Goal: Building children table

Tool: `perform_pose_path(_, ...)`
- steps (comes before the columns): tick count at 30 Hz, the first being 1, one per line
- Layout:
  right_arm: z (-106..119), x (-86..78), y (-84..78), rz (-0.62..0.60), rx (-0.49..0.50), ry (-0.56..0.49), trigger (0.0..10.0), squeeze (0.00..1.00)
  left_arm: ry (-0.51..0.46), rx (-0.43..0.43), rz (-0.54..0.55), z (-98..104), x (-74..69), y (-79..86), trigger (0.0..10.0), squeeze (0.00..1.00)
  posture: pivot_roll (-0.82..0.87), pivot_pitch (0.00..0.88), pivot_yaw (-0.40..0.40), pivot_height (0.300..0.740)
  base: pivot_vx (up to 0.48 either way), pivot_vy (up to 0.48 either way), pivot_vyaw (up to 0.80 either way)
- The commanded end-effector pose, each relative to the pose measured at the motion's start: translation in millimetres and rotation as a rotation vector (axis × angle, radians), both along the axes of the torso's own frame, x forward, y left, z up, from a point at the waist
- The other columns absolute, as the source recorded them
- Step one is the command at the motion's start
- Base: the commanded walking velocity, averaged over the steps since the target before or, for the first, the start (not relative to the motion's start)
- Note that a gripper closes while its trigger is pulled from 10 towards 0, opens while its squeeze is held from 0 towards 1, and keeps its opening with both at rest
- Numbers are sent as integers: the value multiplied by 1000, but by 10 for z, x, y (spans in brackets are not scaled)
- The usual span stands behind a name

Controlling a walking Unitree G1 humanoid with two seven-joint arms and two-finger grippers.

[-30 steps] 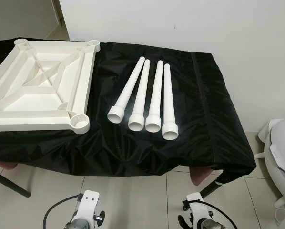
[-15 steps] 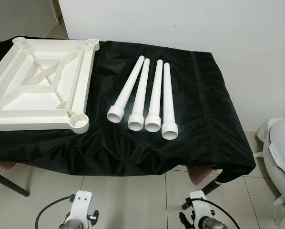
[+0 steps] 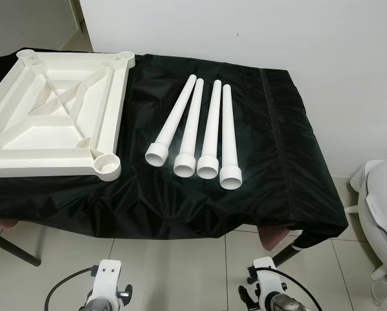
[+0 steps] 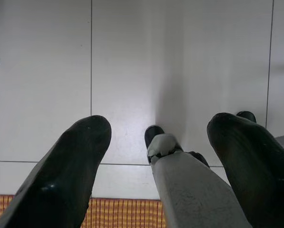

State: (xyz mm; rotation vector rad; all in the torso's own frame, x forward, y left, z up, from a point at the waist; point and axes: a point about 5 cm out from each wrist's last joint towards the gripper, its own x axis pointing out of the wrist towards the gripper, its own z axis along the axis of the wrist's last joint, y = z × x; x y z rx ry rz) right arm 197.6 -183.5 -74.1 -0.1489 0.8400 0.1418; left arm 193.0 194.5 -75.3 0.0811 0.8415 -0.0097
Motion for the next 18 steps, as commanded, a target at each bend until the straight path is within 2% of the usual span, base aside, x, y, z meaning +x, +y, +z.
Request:
perform_pose_path(1, -36, -68, -10, 0, -9, 21, 10000, 0, 12, 0, 6, -24, -41, -11, 10000, 0, -79, 35, -7, 740, 0, 0, 0)
perform_pose_path(9, -49, -101, -35, 18, -26, 31, 10000, 0, 18, 1, 10, -30, -60, 10, 10000, 0, -84, 18, -7, 740, 0, 0, 0)
perform_pose_path(18, -49, -107, -64, 23, -39, 36, 10000, 0, 20, 5, 26, -34, -76, 42, 10000, 0, -83, 6, -15, 740, 0, 403, 0)
